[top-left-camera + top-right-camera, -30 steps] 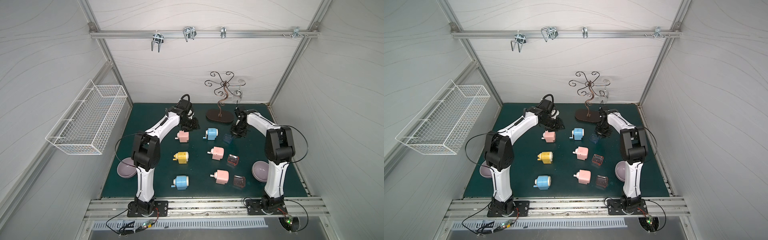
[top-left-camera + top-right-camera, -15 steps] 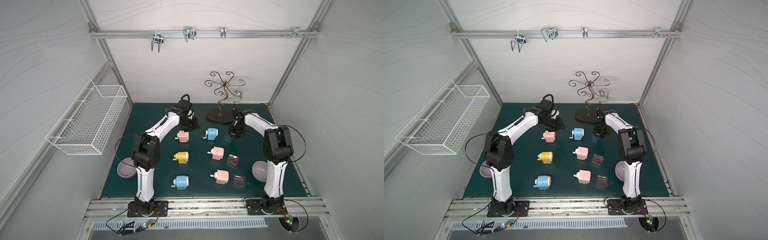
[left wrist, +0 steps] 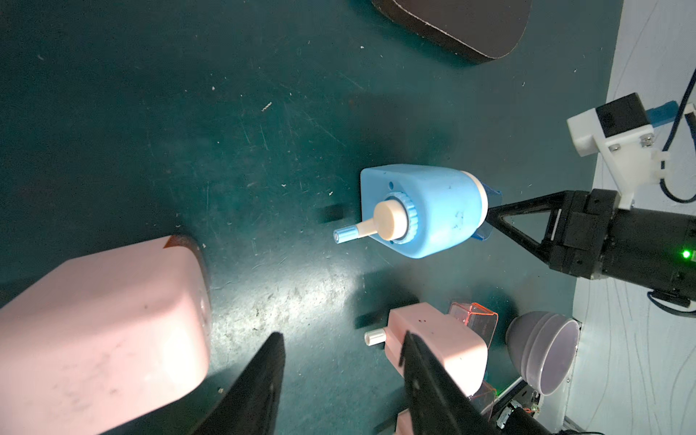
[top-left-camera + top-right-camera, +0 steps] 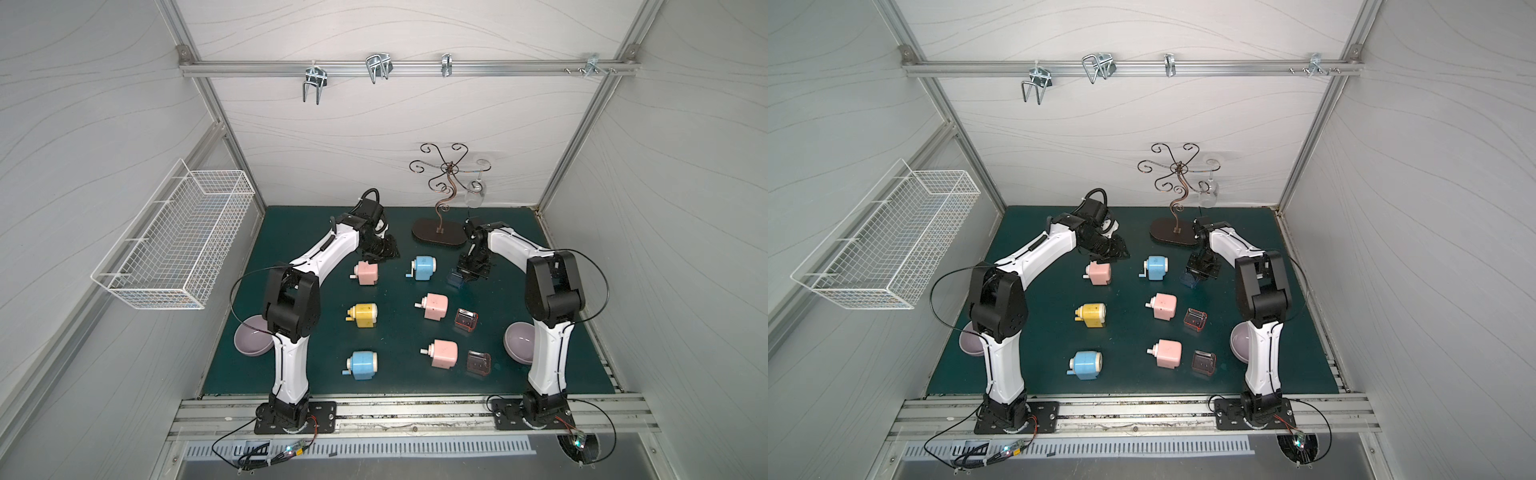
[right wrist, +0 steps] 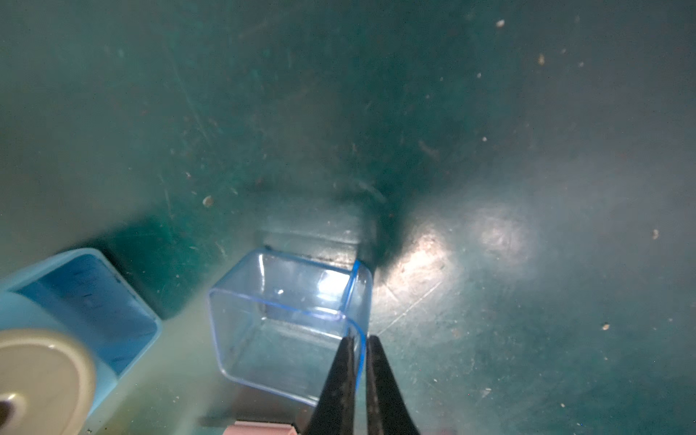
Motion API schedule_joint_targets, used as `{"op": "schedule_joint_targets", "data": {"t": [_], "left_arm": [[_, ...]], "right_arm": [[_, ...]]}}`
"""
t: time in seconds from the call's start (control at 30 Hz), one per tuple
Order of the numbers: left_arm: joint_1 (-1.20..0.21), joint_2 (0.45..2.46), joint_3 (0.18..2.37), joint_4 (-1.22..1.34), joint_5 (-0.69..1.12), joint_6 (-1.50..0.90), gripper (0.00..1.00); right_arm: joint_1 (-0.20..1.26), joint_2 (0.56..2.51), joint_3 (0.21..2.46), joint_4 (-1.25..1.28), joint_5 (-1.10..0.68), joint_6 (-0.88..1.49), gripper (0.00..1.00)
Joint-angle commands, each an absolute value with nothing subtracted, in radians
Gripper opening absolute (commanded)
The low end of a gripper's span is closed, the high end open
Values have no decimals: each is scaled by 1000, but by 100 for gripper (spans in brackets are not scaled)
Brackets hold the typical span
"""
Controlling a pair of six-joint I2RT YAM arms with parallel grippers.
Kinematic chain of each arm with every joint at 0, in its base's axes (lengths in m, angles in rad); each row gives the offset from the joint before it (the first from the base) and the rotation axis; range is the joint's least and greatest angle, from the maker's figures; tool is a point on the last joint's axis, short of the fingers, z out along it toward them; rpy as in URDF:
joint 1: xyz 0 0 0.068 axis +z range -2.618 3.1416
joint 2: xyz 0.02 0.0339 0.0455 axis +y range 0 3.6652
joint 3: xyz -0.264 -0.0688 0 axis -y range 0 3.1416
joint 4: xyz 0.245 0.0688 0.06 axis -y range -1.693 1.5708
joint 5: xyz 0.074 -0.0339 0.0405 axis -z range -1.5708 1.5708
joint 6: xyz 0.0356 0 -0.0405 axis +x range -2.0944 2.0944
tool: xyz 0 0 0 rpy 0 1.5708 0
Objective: Put the tray back into the pencil sharpener
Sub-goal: Pick up the container from the center of the board.
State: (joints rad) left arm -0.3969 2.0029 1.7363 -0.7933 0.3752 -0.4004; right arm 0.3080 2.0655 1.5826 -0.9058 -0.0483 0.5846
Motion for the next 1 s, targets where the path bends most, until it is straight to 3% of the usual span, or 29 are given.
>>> {"op": "schedule_joint_targets", "data": {"t": [0.0, 0.47, 0.97], "left_arm": [[-390, 2018, 1737, -773, 386, -382, 54], [-385, 2007, 1729, -746, 429, -392, 54], [-461, 2046, 1737, -627, 509, -510, 62]], "right_arm": [[313, 2080, 1571, -924, -25, 594, 10], [329, 2028, 1607, -985, 44, 521, 6], [340, 2046, 1681, -1061, 78, 460, 6]]}}
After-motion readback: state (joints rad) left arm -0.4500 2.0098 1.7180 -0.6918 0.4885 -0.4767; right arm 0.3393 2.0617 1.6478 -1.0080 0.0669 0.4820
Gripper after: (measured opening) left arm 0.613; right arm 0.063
